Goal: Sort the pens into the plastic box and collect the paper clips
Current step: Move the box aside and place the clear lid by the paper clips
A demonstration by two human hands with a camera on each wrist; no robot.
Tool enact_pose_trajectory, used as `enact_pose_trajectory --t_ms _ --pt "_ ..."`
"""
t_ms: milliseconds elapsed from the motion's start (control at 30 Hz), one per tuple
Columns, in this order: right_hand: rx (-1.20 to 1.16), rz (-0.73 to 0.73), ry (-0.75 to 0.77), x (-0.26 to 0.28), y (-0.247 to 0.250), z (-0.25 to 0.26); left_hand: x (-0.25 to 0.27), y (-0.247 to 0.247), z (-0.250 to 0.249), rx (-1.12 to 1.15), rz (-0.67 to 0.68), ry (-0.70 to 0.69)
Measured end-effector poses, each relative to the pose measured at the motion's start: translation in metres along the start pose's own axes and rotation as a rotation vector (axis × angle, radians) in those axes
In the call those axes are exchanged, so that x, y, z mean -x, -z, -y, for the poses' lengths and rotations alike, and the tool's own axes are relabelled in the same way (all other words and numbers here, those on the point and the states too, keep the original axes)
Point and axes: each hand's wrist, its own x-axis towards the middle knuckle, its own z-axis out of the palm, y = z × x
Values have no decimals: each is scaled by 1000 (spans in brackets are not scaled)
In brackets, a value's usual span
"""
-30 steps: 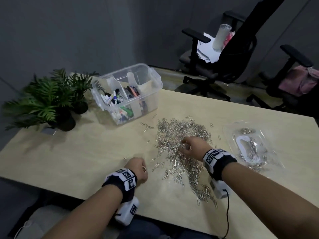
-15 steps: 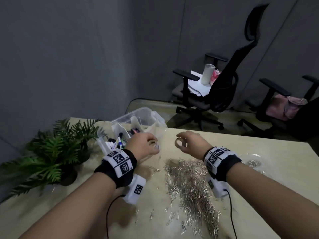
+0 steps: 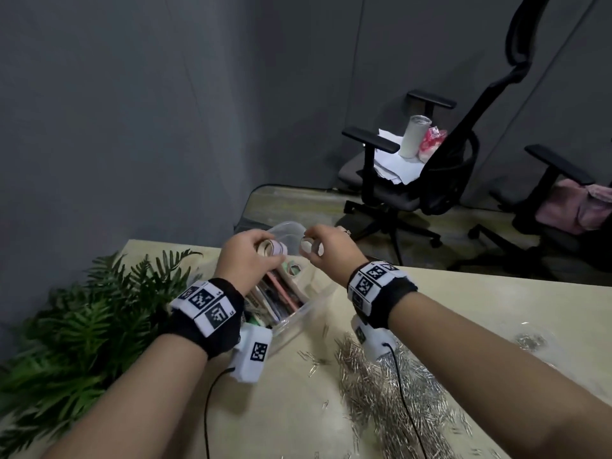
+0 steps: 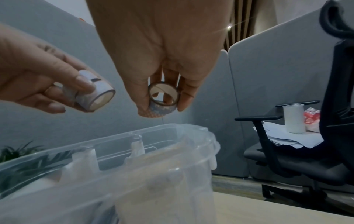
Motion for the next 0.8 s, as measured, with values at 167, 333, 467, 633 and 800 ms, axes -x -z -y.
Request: enact_pose_trajectory --t_ms 167,333,467,633,800 --pt "-34 60 -21 -26 -11 1 -16 0 1 37 -30 -10" --pt "-81 109 -41 -26 -7 -5 -28 -9 -1 22 -35 -5" --pt "-51 71 1 -12 1 -19 -39 -24 -3 -11 4 18" --pt "-44 -64 -36 27 11 -53 -52 -53 2 -80 85 64" --pt "-92 -56 -216 68 34 -94 -52 -64 2 -123 169 91"
